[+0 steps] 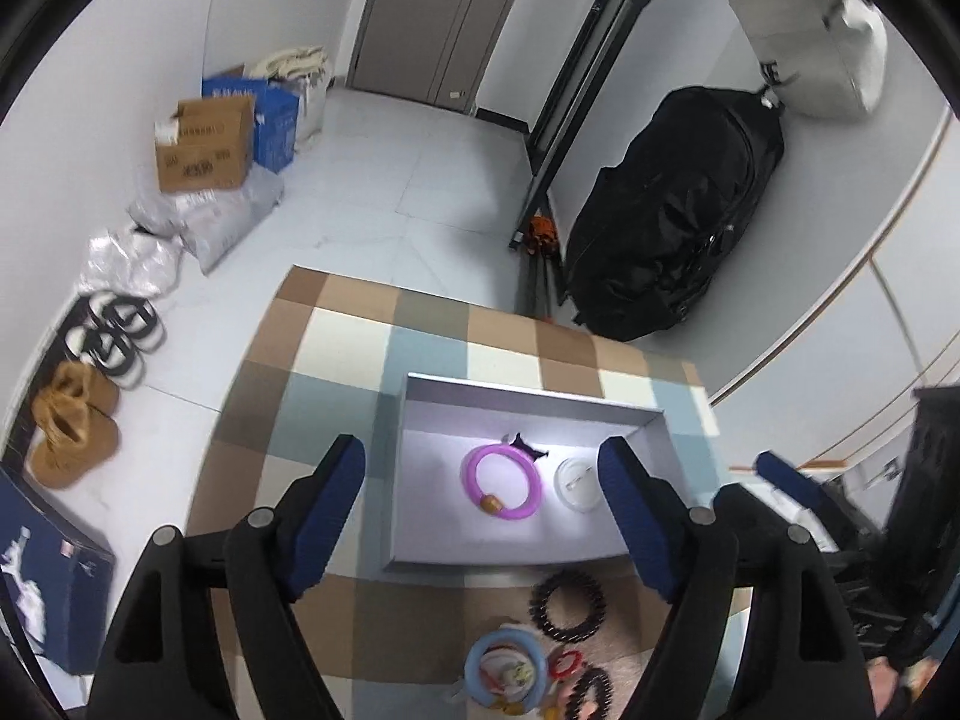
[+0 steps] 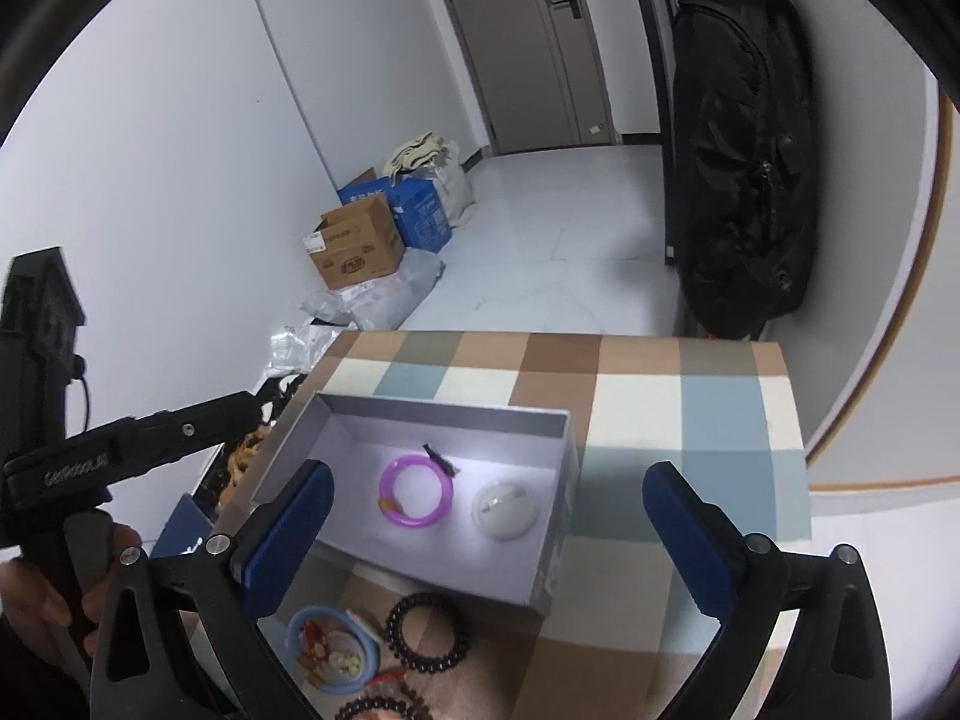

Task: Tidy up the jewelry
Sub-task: 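Lift both grippers out of the grey box, then lower the left gripper and grasp the blue ring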

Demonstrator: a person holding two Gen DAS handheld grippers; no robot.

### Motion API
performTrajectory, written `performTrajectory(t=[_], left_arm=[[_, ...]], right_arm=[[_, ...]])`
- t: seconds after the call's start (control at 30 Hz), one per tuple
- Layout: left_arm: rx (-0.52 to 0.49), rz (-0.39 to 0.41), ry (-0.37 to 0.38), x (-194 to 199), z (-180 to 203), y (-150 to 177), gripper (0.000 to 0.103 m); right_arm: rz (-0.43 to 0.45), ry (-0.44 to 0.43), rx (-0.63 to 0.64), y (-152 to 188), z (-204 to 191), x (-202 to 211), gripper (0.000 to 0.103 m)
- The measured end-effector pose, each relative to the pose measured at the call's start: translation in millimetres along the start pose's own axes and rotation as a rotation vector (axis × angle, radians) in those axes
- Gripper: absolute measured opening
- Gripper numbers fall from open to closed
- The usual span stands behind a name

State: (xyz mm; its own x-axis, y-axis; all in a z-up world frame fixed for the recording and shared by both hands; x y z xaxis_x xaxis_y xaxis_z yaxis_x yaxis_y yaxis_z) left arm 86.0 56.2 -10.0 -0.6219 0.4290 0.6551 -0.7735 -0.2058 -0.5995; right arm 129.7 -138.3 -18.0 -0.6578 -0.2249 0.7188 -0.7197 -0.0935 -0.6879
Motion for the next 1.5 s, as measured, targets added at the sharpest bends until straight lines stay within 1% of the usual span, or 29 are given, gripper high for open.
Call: performTrajectory(t=[0.23, 0.43, 0.57, 0.73, 0.83, 0.93, 1.03, 1.1, 1.17, 1.27, 1.37, 1.4, 1.43, 1.47, 1.5], left_arm=[[-0.033, 0.015, -0.061, 9, 3, 18, 0.079], [-0.067, 0.016, -0.072, 17, 11, 30, 0.08], [-0.085, 0.019, -0.056, 20, 15, 38, 0.08], [-0.075, -0.005, -0.03, 20, 11, 50, 0.08], [-0.064, -0.028, 0.006, 18, 7, 57, 0.08], [-0.029, -0.074, 0.023, 12, -2, 64, 0.08], [-0.001, -0.089, 0.04, 11, -6, 68, 0.08], [0.019, -0.116, 0.046, 8, -8, 70, 0.08], [0.039, -0.121, 0.044, 8, -11, 72, 0.08], [0.047, -0.155, 0.049, 4, -12, 77, 0.08], [0.019, -0.179, 0.052, 1, -7, 83, 0.08], [0.005, -0.184, 0.049, 0, -5, 84, 0.078], [-0.003, -0.189, 0.049, 0, -5, 86, 0.072], [-0.009, -0.194, 0.048, -1, -4, 86, 0.068], [-0.009, -0.198, 0.052, -2, -5, 87, 0.059]], right_arm=[[0.019, -0.005, -0.015, 13, 3, 18, 0.103], [0.053, -0.008, 0.019, 29, 0, 34, 0.103], [0.066, -0.006, 0.044, 42, -3, 43, 0.103], [0.067, -0.006, 0.054, 55, -3, 51, 0.103], [0.057, -0.003, 0.053, 62, -2, 52, 0.103], [0.043, 0.005, 0.056, 70, 0, 51, 0.103], [0.036, -0.001, 0.059, 74, 0, 50, 0.103], [0.042, 0.008, 0.063, 77, -1, 51, 0.103], [0.048, 0.015, 0.074, 79, -3, 53, 0.103], [0.045, 0.027, 0.089, 83, -5, 53, 0.103], [0.021, 0.022, 0.082, 86, -4, 50, 0.103], [0.008, 0.016, 0.075, 87, -3, 48, 0.103], [0.003, 0.013, 0.071, 87, -3, 47, 0.103], [0.0, 0.011, 0.066, 87, -2, 47, 0.103], [-0.002, 0.009, 0.062, 87, -2, 47, 0.103]])
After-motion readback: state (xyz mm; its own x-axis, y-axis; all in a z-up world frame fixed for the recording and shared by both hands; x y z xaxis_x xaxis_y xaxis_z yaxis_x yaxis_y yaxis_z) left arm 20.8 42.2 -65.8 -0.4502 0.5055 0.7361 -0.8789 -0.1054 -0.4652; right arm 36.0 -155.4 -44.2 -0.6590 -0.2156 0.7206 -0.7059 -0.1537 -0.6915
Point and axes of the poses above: each gripper's, at about its wrist camera, not at the fingertips, and x roughly against the way its jaws point, z to its right, y to its underside, the point moved 1 cm from there along -x, roughly the way its jaws point, and after that the axes turned 12 degrees about y, right-handed, at the moved point
